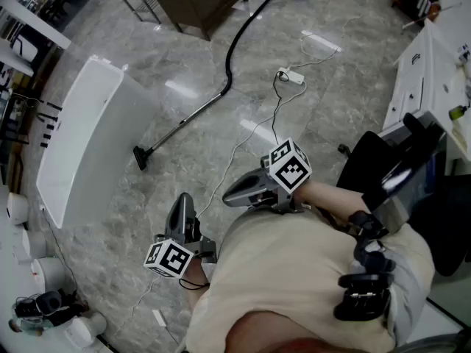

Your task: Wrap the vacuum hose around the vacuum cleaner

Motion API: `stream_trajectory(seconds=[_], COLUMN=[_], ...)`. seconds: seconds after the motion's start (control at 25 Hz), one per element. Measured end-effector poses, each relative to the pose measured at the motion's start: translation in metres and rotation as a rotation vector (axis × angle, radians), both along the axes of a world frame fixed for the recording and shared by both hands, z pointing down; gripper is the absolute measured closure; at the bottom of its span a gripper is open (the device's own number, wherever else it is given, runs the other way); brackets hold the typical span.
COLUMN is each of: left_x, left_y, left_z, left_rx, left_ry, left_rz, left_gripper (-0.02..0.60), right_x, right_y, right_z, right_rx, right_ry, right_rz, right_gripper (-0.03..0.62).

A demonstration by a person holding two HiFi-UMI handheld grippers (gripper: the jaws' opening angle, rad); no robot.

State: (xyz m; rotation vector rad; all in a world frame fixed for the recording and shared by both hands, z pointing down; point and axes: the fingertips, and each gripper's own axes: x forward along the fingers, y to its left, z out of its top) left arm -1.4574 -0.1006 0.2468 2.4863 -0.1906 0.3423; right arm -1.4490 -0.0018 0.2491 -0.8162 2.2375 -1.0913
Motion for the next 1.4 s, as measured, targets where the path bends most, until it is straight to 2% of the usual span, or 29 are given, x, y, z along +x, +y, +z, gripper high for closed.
stream_trajectory(seconds=[0.12, 0.2, 0.24, 0.32, 0.4, 0.48, 0.64, 0.72, 0.96, 1.16, 1.28, 1.4], left_x=[0.049, 0.089, 0.109, 0.141, 0.15, 0.14, 0.138, 0.127, 0.058, -0.001, -0.04, -0.077], left_y=[0.053, 0.086, 0.089, 0.065, 0.032, 0.014, -0.016, -0.033, -0.088, -0.145, -0.176, -0.213], left_z=[0.007, 0.014, 0.014, 0.003, -0.007, -0.009, -0.009, -0.016, -0.024, -0.018, -0.013, -0.014], left_rx=[0.013, 0.03, 0.045, 0.08, 0.109, 0.134, 0.15, 0.162, 0.228, 0.176, 0.146, 0.137], left_ry=[-0.001, -0.04, -0.057, -0.066, -0.067, -0.076, -0.119, -0.123, -0.122, -0.063, -0.043, -0.029], left_rz=[0.029, 0.054, 0.048, 0.009, -0.01, -0.036, -0.131, -0.178, -0.339, -0.418, -0.458, -0.486], left_gripper=[0.575, 0.575, 0.575, 0.575, 0.575, 0.575, 0.575, 0.575, 0.575, 0.575, 0.575, 0.575], right_x=[0.046, 0.08, 0.098, 0.129, 0.139, 0.132, 0.138, 0.131, 0.073, 0.019, -0.013, -0.043], right_y=[0.045, 0.074, 0.077, 0.055, 0.025, 0.013, -0.007, -0.022, -0.077, -0.136, -0.17, -0.215], right_z=[0.003, 0.005, 0.004, 0.002, 0.0, -0.001, 0.002, -0.001, -0.007, -0.002, 0.003, 0.0], right_rx=[0.026, 0.045, 0.055, 0.061, 0.059, 0.069, 0.092, 0.106, 0.127, 0.133, 0.101, 0.109], right_ry=[0.0, -0.027, -0.029, -0.005, 0.003, -0.003, 0.077, 0.116, 0.19, 0.282, 0.273, 0.262], right_rz=[-0.004, -0.003, -0.015, -0.05, -0.071, -0.115, -0.222, -0.275, -0.44, -0.513, -0.539, -0.563], right_gripper=[0.591, 0.591, 0.591, 0.591, 0.591, 0.59, 0.59, 0.589, 0.589, 0.589, 0.589, 0.589])
